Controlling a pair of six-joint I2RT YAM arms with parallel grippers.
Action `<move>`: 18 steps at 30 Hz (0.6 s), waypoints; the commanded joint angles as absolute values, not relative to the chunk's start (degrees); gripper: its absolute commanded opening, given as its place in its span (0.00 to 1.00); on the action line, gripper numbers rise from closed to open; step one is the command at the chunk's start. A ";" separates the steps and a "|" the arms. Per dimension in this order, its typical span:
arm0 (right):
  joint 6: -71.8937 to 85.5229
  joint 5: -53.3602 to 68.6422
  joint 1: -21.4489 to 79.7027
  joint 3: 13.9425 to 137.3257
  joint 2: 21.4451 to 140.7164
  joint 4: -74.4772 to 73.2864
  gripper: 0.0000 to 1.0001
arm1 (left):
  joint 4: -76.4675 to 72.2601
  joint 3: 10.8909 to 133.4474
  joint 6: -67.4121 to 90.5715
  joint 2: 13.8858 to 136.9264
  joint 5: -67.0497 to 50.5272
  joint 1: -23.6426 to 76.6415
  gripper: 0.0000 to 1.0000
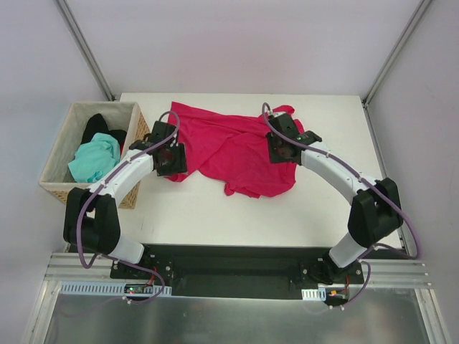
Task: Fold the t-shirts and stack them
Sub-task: Flatten out the tshirt
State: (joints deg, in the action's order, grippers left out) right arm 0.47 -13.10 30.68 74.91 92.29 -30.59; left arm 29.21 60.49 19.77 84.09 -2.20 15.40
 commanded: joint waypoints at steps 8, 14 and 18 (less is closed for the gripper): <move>2.72 -14.50 35.68 81.48 94.40 -30.23 0.24 | 31.82 63.54 19.34 90.96 3.34 14.94 0.55; 3.25 -14.15 35.77 81.91 93.69 -29.97 0.22 | 31.82 63.72 18.72 93.86 2.99 13.19 0.53; 3.51 -14.24 35.77 82.44 93.25 -29.71 0.21 | 31.82 64.60 18.20 95.97 2.81 11.43 0.51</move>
State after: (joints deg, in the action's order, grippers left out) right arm 2.13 -13.23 35.64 79.35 94.59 -30.44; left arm 30.55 62.04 19.77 94.35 2.00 13.32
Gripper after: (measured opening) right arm 0.218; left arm 0.521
